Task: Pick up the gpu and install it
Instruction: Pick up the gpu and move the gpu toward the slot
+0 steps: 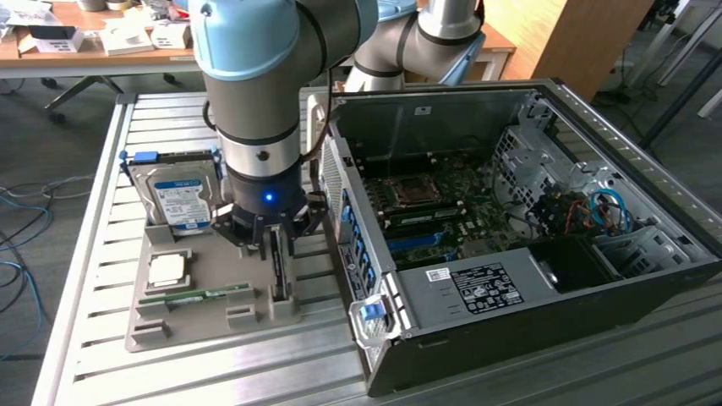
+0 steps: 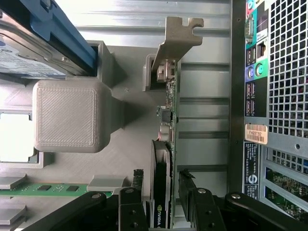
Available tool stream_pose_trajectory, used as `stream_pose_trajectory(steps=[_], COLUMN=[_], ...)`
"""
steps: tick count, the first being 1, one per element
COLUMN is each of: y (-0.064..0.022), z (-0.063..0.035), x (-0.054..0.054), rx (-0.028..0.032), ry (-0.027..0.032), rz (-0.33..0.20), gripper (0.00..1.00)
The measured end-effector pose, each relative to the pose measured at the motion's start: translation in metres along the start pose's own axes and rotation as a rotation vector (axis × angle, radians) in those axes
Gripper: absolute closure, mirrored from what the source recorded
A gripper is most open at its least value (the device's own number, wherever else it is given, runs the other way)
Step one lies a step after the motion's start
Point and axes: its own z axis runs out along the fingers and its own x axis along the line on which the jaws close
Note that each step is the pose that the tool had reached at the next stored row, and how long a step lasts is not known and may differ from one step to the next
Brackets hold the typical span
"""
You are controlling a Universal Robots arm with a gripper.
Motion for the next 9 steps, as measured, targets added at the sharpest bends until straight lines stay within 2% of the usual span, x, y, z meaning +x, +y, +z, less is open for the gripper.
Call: stream_pose_trajectory(steps=[9], y=[0.0], z=[0.0002], x=[0.0009], rx=[-0.0002], ry=[-0.0001], rz=[0.0], gripper=[0.57])
